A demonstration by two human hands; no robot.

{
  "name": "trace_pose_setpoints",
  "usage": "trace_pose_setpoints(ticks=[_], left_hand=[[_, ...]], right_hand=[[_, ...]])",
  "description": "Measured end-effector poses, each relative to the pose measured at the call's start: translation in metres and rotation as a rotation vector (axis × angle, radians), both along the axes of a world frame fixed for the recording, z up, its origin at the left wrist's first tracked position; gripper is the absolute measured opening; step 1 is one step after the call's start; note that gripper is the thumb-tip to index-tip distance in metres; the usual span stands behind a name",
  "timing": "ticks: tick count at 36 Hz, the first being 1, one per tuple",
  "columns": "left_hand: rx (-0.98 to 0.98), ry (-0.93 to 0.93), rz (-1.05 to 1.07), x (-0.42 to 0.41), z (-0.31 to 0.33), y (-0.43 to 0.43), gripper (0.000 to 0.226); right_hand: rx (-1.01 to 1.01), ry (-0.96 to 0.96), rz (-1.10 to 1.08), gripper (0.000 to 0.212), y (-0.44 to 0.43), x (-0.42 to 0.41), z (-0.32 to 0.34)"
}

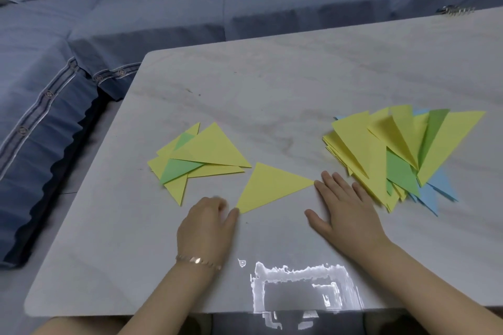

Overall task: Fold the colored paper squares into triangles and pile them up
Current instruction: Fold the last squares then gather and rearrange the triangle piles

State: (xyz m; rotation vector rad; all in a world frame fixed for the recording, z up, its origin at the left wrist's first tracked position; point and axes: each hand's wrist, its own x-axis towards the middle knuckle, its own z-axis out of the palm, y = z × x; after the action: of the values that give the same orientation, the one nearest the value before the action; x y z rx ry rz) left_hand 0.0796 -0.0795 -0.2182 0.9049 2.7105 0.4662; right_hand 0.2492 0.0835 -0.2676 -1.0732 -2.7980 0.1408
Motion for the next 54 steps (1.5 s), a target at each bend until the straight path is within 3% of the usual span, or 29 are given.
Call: trace_pose_setpoints(ticks=[4,6,9,12,15,17,20,24,31,36,39,43,50,54], left_hand=[[0.039,-0.178,0.049,0.001,-0.006,0.029,0.065],[0.020,-0.192,0.026,0.004,-0.008,0.040,0.069],[0.087,-0.210,0.036,0.007,-0.007,0.048,0.057],[0.157,-0.241,0.004,0.009,-0.008,0.048,0.053],[0.214,-0.236,0.018,0.010,-0.011,0.045,0.058],[0.162,-0.204,0.047,0.009,-0.011,0.044,0.064],[0.059,-0.198,0.054,0.006,-0.009,0.046,0.070],[0.054,-0.257,0.071,0.004,-0.009,0.049,0.068],[0.327,-0.360,0.072,-0.004,-0.004,0.046,0.018],[0.559,-0.307,0.121,-0.040,0.023,0.046,0.028],[0.433,-0.309,0.160,-0.048,0.029,0.047,0.019],[0.180,-0.456,0.096,-0.021,0.025,0.054,0.045],[0.203,-0.609,0.156,0.021,0.004,0.080,0.064],[0.171,-0.569,0.139,0.031,0.004,0.090,0.032]], right_hand=[[0.000,-0.014,0.002,0.062,0.000,0.000,0.000],[-0.017,-0.041,0.004,0.062,-0.001,0.000,0.001],[-0.073,0.022,0.044,0.055,-0.001,0.000,0.007],[-0.047,0.276,0.052,0.032,0.002,-0.002,0.022],[-0.008,0.389,-0.019,0.034,0.016,-0.005,0.036],[-0.007,0.369,-0.121,0.036,0.030,-0.009,0.039],[-0.134,0.166,-0.258,0.040,0.049,-0.014,0.041],[-0.162,-0.002,-0.265,0.048,0.056,-0.013,0.038],[-0.228,0.158,-0.108,0.043,0.030,-0.001,0.034],[-0.305,0.210,-0.029,0.043,0.014,0.007,0.028],[-0.231,0.214,-0.015,0.035,0.008,0.004,0.020],[-0.095,0.195,0.033,0.034,-0.003,-0.003,0.011],[-0.021,0.208,0.037,0.043,-0.011,-0.005,0.007],[-0.030,0.235,0.036,0.043,-0.011,-0.005,0.006]])
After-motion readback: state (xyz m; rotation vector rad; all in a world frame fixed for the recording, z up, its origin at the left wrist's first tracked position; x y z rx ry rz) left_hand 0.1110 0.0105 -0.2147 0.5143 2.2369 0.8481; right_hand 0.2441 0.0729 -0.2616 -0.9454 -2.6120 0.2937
